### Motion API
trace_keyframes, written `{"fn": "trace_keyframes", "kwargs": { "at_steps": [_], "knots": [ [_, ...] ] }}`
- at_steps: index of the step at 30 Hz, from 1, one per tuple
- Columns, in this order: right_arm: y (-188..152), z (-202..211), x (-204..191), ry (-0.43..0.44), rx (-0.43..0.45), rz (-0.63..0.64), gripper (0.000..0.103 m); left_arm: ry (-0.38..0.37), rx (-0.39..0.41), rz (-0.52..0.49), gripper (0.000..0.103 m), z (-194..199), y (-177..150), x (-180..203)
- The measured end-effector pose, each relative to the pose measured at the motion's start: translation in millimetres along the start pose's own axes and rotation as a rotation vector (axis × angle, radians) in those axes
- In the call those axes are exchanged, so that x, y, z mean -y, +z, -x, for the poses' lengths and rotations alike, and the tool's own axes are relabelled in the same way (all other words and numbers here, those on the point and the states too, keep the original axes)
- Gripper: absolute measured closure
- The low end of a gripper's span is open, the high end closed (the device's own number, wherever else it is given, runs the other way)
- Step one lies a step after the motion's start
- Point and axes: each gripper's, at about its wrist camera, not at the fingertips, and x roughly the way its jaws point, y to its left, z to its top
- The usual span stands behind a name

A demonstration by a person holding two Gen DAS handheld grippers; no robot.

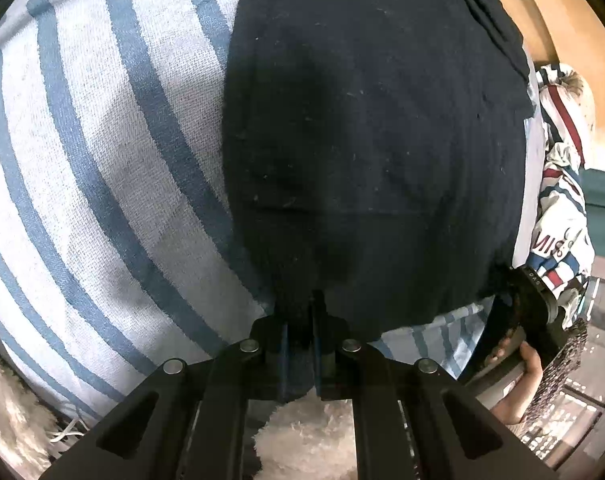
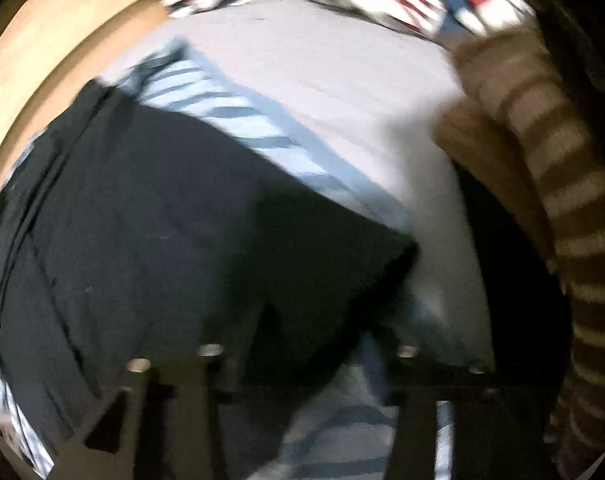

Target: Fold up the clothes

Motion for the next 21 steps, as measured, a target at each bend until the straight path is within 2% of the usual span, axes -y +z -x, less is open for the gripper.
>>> {"fn": "trace_keyframes", "kwargs": {
  "at_steps": [1, 2, 8, 11, 14, 16, 18, 21],
  "knots": [
    [1, 2, -4, 0.021, 0.003, 0.025, 0.08, -0.008, 0.002, 0.0, 0.094, 1, 1, 1],
    [0, 7, -8, 0.051, 0.008, 0.045, 0.089, -0.017, 0.005, 0.002, 0.094, 3, 2, 2],
    [-3, 47, -56, 0.054, 0.13, 0.223, 0.093, -0.157, 0.031, 0.053, 0.094, 23, 19, 8],
    [12, 58, -73, 0.066, 0.154, 0.258, 0.094, -0.23, 0.068, 0.08, 0.094, 39, 36, 17],
    [37, 58, -92, 0.124, 0.138, 0.247, 0.094, -0.285, 0.114, 0.138, 0.094, 53, 58, 24],
    [53, 50, -109, 0.116, 0.127, 0.253, 0.094, -0.32, 0.147, 0.197, 0.094, 67, 79, 17],
    [71, 41, -125, 0.103, 0.104, 0.261, 0.094, -0.34, 0.186, 0.254, 0.094, 59, 87, 32],
    [95, 26, -149, 0.086, 0.082, 0.273, 0.094, -0.345, 0.223, 0.288, 0.094, 61, 114, 52]
  ]
}}
